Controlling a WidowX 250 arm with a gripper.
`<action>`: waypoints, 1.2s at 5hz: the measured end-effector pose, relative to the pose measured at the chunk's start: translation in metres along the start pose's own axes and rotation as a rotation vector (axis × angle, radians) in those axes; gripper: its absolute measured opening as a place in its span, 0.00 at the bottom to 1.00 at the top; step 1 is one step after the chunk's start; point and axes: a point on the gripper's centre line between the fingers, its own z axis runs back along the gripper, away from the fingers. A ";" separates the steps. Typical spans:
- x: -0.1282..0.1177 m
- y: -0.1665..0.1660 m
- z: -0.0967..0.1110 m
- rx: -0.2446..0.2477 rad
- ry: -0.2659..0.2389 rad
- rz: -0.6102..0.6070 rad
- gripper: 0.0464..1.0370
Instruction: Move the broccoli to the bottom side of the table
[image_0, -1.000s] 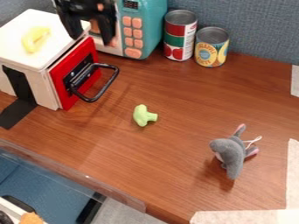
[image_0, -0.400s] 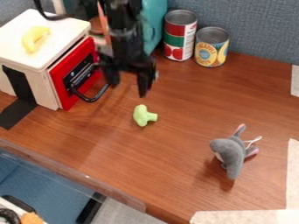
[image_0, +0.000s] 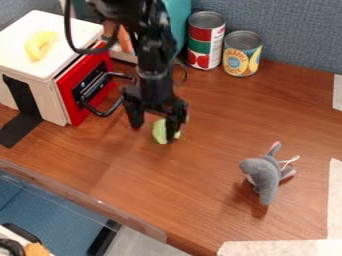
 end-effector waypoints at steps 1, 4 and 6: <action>0.005 -0.003 -0.008 -0.012 -0.012 0.027 0.94; -0.007 0.001 0.016 -0.078 -0.040 0.032 0.65; -0.056 0.008 0.046 -0.127 -0.094 0.014 0.65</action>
